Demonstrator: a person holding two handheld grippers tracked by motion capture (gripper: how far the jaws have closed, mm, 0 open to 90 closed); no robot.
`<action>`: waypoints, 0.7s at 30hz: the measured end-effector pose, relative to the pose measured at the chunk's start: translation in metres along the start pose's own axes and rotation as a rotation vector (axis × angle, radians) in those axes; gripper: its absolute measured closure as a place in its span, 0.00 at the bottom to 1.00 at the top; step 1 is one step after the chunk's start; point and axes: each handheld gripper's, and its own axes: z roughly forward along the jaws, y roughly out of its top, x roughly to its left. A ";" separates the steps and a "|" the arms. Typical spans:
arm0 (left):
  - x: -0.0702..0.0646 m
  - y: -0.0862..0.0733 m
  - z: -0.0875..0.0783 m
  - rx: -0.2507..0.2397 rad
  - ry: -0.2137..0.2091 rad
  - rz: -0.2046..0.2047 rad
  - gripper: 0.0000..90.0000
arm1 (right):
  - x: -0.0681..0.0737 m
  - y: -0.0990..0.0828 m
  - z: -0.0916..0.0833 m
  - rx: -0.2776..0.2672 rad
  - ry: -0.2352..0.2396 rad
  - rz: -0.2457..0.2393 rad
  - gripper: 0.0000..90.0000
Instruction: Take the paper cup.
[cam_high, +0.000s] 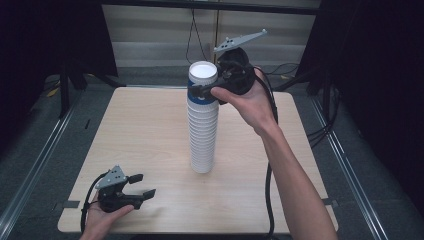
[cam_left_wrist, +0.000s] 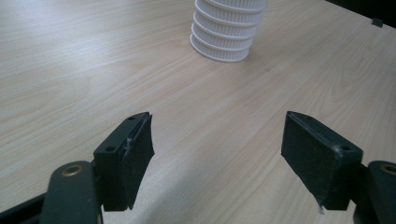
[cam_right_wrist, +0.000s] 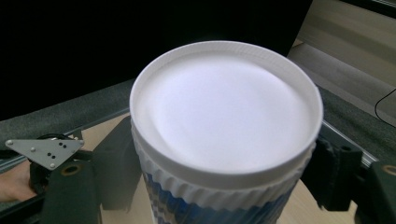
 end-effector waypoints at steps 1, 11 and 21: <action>0.000 0.000 0.000 -0.001 -0.001 -0.002 0.28 | 0.000 0.000 0.000 0.003 -0.002 -0.002 0.27; 0.000 0.000 0.000 -0.001 -0.001 -0.003 0.28 | 0.001 0.003 -0.004 -0.023 -0.007 -0.006 0.27; 0.000 0.000 0.000 0.000 -0.001 -0.005 0.28 | 0.003 0.006 -0.008 -0.068 -0.012 -0.003 0.27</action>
